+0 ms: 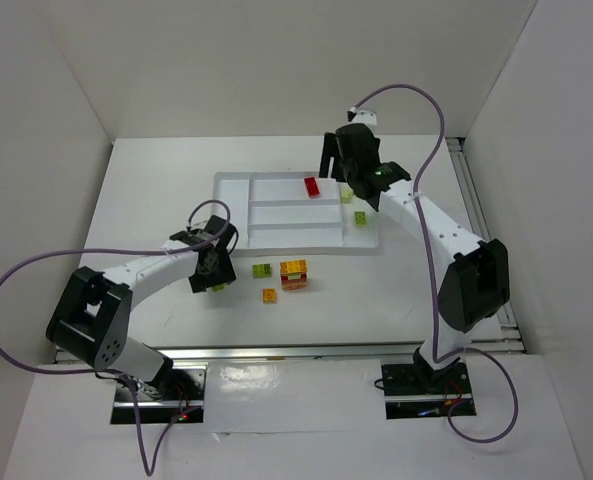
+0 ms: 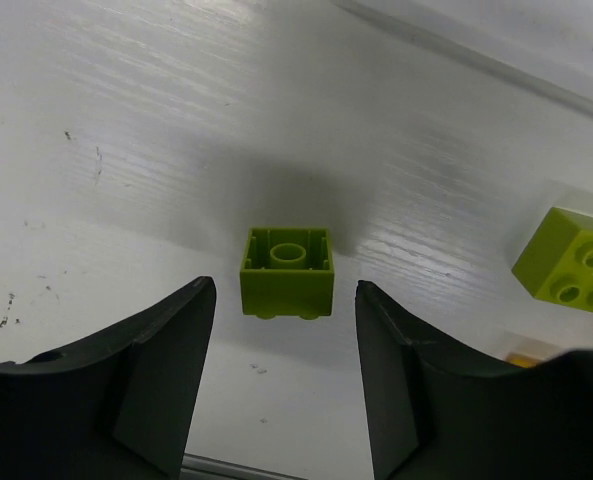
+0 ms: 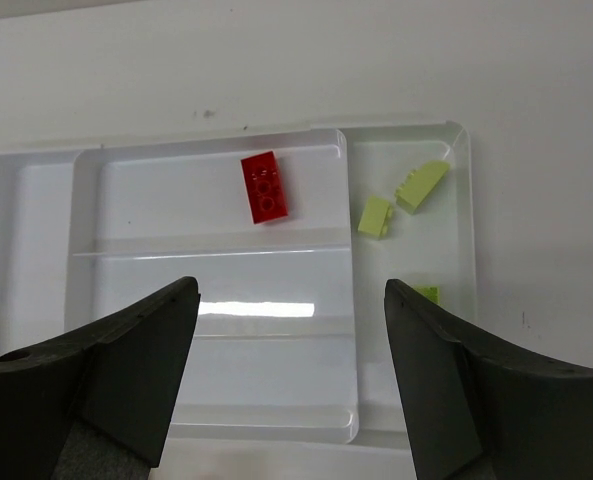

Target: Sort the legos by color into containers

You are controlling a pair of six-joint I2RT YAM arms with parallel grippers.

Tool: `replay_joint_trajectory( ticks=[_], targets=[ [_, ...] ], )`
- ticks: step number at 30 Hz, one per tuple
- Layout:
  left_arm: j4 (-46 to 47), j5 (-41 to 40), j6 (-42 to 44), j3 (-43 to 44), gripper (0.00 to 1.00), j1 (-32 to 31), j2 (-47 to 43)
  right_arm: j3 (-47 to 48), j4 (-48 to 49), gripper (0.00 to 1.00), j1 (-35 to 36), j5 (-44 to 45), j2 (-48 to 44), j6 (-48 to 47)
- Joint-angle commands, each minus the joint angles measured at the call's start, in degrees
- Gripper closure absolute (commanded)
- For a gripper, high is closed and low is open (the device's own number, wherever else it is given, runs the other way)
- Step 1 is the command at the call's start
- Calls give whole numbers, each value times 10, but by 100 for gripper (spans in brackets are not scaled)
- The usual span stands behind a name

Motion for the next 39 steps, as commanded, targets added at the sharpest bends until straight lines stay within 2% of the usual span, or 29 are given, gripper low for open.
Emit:
replay_joint_trajectory(
  ticks=[1, 5, 9, 12, 16, 20, 27, 30, 33, 35, 37, 38, 39],
  targets=[
    [25, 13, -15, -5, 31, 2, 4, -4, -3, 18, -1, 13, -7, -9],
    [25, 1, -15, -5, 39, 2, 16, -10, -3, 18, -1, 13, -7, -9],
    [14, -4, -15, 1, 52, 2, 11, -15, -9, 18, -1, 19, -18, -9],
    [-33, -21, -15, 42, 72, 2, -6, -29, -9, 18, -1, 24, -36, -9],
    [-45, -33, 13, 103, 73, 2, -48, -51, -22, 18, -7, 30, -69, -9],
    [-36, -45, 41, 183, 76, 14, -25, -84, -35, 18, -12, 30, -124, -3],
    [-42, -54, 63, 405, 77, 64, 186, -158, -93, 18, -12, 36, -204, 36],
    [-42, -43, 69, 448, 77, 84, 232, -171, -105, 18, -12, 41, -232, 53],
    [-42, -24, 82, 493, 74, 91, 282, -184, -121, 18, -12, 47, -250, 59],
    [-42, -24, 88, 513, 47, 96, 301, -190, -121, 18, -12, 47, -250, 64],
    [-42, -18, 97, 518, 30, 96, 307, -190, -126, 18, -12, 47, -255, 64],
    [-42, -7, 102, 518, 17, 96, 302, -190, -126, 18, -12, 47, -255, 64],
    [-30, 1, 102, 513, 15, 90, 293, -190, -126, 18, -12, 47, -255, 64]
  ],
)
